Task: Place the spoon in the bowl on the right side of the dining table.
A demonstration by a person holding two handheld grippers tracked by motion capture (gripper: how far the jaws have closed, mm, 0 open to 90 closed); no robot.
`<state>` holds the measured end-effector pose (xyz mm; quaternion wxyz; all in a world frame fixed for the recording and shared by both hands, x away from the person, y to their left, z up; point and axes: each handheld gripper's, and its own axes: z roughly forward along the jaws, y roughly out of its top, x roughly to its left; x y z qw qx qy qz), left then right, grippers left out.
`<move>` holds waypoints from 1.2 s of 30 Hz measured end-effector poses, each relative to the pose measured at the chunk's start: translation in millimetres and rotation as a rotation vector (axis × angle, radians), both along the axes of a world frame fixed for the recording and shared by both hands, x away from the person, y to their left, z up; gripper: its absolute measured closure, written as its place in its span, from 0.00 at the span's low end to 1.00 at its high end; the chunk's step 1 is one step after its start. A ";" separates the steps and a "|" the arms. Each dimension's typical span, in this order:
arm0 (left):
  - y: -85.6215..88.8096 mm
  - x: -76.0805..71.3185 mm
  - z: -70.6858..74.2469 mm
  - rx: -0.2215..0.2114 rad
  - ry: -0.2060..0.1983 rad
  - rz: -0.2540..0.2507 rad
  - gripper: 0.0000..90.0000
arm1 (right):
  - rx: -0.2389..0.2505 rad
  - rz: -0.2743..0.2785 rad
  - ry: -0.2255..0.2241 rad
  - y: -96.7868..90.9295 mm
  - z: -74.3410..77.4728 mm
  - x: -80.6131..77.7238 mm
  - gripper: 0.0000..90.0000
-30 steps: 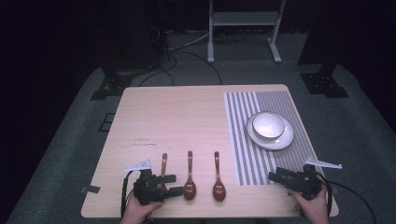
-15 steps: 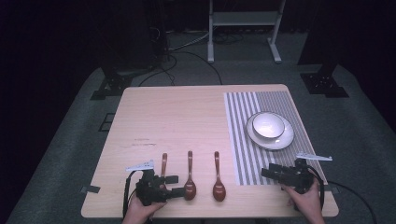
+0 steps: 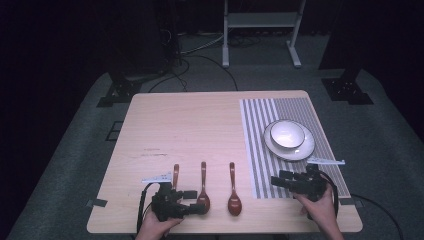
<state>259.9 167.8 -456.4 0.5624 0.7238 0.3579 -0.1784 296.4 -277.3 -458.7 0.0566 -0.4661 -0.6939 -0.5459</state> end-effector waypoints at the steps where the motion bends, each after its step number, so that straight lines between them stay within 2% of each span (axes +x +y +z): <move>1: -1.1 -0.1 -0.5 0.002 0.004 -0.005 0.08 | -0.001 0.001 -0.001 1.5 0.0 0.9 0.28; 5: -6.1 -0.8 -3.0 0.013 0.025 -0.030 0.08 | -0.007 0.016 0.003 7.2 0.5 4.1 0.28; 16: -11.5 -0.7 -7.7 0.037 0.065 -0.060 0.08 | -0.025 0.039 0.007 18.3 4.8 9.6 0.28; 27: -15.3 -1.8 -12.6 0.065 0.093 -0.094 0.08 | -0.043 0.065 0.001 30.1 8.4 15.7 0.28; 31: -18.1 -0.4 -18.5 0.112 0.112 -0.106 0.08 | -0.042 0.083 0.011 38.4 11.0 18.9 0.29; 32: -18.1 -0.4 -18.5 0.112 0.112 -0.106 0.08 | -0.042 0.083 0.011 38.4 11.0 18.9 0.29; 33: -20.8 0.5 -23.3 0.160 0.135 -0.098 0.08 | -0.046 0.092 0.010 42.6 11.8 20.3 0.29; 34: -20.7 1.4 -24.8 0.143 0.149 -0.096 0.08 | -0.050 0.097 0.012 45.0 12.2 21.2 0.29; 36: -21.3 2.2 -24.1 0.155 0.148 -0.103 0.08 | -0.053 0.105 0.012 50.1 13.1 23.3 0.29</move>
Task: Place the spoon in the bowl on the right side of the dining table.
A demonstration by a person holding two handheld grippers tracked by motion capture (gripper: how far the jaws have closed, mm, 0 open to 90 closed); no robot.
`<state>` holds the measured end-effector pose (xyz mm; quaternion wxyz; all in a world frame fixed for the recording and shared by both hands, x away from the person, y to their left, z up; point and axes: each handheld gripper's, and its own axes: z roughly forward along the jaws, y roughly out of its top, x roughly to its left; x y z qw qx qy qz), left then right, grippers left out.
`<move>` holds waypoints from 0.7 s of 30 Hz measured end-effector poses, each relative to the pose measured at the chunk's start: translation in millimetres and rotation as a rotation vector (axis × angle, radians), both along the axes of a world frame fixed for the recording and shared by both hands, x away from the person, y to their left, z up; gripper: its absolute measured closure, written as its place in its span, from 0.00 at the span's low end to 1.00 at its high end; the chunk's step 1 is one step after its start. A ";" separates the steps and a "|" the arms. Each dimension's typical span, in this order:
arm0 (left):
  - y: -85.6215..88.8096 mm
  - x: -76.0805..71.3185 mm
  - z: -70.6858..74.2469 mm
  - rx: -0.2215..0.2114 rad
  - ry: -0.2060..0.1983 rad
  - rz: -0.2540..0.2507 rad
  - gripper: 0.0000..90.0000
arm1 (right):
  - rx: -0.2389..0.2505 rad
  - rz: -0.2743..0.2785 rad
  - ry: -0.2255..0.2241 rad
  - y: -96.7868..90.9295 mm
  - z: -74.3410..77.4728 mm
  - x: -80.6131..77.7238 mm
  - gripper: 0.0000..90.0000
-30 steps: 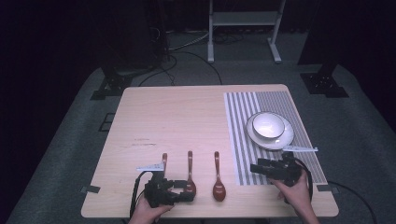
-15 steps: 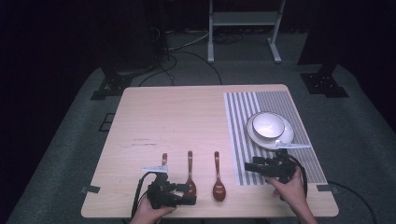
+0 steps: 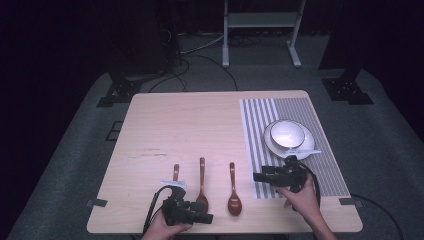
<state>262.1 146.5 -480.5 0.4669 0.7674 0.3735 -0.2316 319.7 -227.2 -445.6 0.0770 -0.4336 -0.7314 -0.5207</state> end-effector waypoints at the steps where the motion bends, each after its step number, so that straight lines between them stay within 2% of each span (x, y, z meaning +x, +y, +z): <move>1: -0.1 0.0 0.7 -0.002 -0.008 0.002 0.08 | -0.004 0.005 0.000 2.7 0.7 1.0 0.29; 10: -0.2 0.5 -1.0 -0.009 0.003 0.004 0.08 | -0.021 0.048 0.003 27.6 3.8 14.3 0.29; 21: 0.7 1.3 -2.0 -0.020 0.010 0.003 0.08 | -0.051 0.099 0.035 62.4 -1.1 34.2 0.29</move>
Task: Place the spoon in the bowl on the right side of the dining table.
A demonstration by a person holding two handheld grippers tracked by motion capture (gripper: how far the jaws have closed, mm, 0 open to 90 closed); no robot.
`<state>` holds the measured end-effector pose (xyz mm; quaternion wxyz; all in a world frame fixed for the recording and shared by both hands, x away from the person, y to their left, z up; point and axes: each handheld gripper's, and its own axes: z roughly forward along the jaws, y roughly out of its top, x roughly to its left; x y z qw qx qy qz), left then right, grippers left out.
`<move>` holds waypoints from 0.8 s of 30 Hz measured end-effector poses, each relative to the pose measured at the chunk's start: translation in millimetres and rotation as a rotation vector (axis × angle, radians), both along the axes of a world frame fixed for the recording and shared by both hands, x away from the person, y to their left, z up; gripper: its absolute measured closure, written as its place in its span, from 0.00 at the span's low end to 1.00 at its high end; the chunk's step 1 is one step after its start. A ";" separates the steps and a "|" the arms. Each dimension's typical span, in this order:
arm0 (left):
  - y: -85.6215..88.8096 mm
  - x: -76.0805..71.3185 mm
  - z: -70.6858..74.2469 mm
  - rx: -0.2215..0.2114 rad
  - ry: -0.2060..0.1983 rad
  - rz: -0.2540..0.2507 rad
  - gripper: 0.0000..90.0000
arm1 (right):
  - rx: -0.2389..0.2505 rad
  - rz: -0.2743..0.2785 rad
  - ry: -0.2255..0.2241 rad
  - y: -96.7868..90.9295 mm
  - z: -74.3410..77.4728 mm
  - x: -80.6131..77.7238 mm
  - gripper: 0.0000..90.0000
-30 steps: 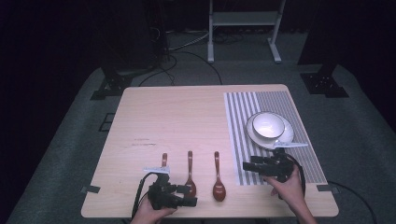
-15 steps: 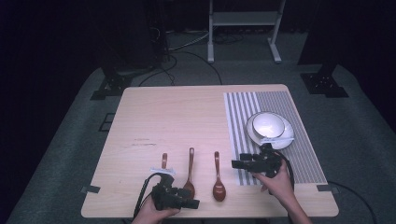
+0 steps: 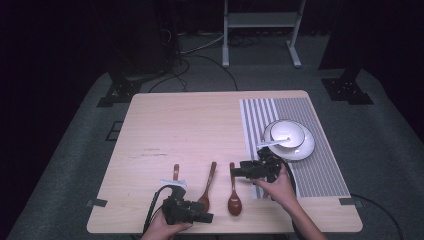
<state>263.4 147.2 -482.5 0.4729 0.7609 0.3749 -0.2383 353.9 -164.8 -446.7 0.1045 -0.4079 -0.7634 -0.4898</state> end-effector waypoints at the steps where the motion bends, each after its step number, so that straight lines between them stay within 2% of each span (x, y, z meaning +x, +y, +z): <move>1: 0.2 0.0 -0.2 -0.003 -0.002 0.001 0.08 | 0.000 0.002 0.002 2.0 0.0 1.3 0.29; 12: 0.6 0.0 -0.4 -0.005 0.001 -0.002 0.08 | -0.019 0.038 0.012 26.4 -2.3 12.6 0.29; 24: 0.9 -0.2 -0.5 -0.006 -0.001 -0.002 0.08 | -0.043 0.052 0.039 42.8 -10.3 20.1 0.32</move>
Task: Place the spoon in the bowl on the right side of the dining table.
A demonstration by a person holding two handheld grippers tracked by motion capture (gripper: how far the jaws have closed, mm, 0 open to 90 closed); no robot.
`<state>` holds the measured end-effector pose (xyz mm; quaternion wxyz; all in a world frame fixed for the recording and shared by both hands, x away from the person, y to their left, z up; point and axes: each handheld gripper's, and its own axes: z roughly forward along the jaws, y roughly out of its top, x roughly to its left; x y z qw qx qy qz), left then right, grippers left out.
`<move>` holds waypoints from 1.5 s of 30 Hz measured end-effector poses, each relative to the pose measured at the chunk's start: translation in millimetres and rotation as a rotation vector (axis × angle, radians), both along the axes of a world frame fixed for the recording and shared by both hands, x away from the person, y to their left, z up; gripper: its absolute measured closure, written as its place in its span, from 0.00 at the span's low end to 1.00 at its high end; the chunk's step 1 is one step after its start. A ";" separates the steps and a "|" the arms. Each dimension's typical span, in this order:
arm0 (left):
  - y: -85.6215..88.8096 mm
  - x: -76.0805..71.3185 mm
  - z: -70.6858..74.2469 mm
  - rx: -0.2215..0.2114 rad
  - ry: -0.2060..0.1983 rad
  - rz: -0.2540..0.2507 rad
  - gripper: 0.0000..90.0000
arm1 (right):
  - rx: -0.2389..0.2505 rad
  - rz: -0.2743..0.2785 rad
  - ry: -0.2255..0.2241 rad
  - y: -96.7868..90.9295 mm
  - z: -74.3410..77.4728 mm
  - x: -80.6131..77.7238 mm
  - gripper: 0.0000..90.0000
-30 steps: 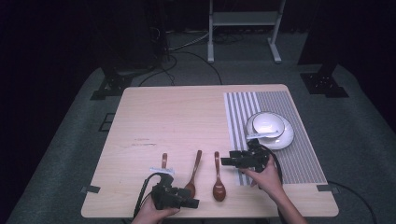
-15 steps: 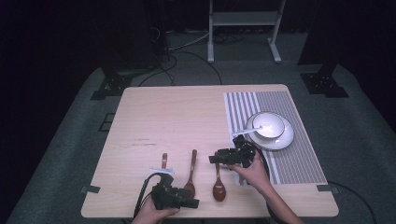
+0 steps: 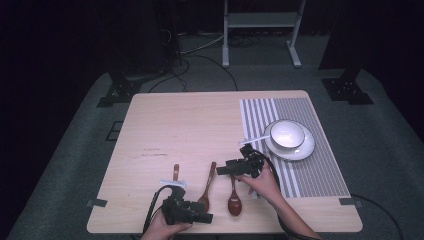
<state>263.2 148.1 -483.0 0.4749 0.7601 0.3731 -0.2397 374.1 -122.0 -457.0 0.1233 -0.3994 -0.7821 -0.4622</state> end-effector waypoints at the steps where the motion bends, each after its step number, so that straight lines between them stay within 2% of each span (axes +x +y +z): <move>1: 0.2 0.1 0.0 0.000 0.000 -0.002 0.08 | -0.003 0.001 0.002 1.2 -0.9 0.5 0.32; 15: 0.4 0.3 -0.1 -0.001 0.001 -0.002 0.08 | -0.019 0.010 0.027 14.9 -9.3 8.2 0.38; 26: 0.5 0.4 -0.2 -0.001 -0.002 -0.005 0.08 | -0.044 0.003 0.049 26.5 -14.9 14.5 0.50; 32: 0.7 0.6 -0.3 -0.002 -0.004 -0.006 0.08 | -0.053 -0.003 0.068 30.8 -17.6 16.3 0.60; 39: 0.7 0.7 -0.3 -0.001 -0.004 -0.008 0.08 | -0.034 -0.011 0.080 32.0 -19.3 17.2 0.69; 42: 0.5 0.7 -0.2 -0.001 -0.005 -0.008 0.08 | 0.013 -0.018 0.099 31.1 -17.9 18.5 0.74; 45: 0.4 0.7 -0.1 0.001 -0.007 -0.009 0.08 | 0.033 -0.022 0.102 31.1 -16.2 18.4 0.76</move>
